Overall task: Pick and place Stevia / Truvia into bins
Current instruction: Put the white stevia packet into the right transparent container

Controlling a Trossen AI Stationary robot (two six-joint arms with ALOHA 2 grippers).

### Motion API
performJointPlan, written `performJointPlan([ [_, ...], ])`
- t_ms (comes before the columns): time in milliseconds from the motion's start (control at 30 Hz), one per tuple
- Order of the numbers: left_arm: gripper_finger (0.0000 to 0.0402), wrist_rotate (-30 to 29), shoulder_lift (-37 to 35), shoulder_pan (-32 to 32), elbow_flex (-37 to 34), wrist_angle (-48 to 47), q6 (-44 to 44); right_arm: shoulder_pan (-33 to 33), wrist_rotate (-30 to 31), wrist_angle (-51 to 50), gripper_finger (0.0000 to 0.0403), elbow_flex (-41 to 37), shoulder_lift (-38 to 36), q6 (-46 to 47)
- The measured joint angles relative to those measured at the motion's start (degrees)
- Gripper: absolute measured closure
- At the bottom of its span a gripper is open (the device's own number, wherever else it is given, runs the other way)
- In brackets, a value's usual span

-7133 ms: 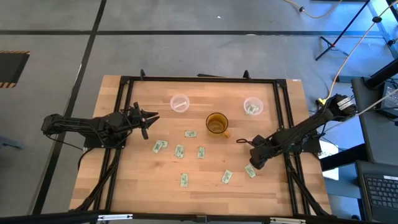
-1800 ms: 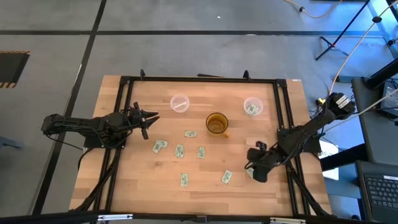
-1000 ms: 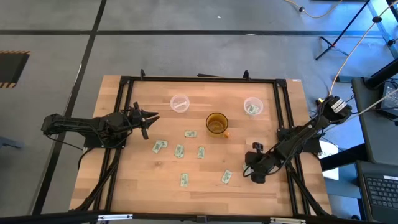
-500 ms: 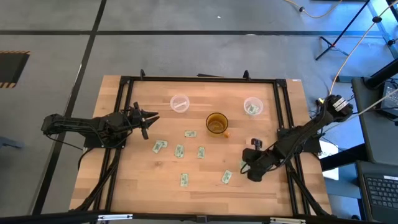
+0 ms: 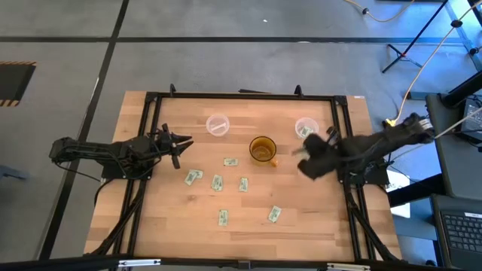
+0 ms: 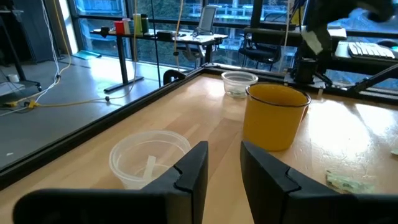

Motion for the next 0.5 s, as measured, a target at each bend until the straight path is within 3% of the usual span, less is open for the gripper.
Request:
performJointPlan([
  [300, 0.0313, 0.01, 0.27, 0.01, 0.0, -0.04, 0.04, -18.86, -5.4, 3.3, 0.0403, -4.15, -6.11, -13.03],
  [500, 0.0313, 0.03, 0.27, -0.01, 0.0, -0.02, 0.04, -29.47, -12.54, 16.72, 0.0403, -8.36, -5.75, -25.18],
])
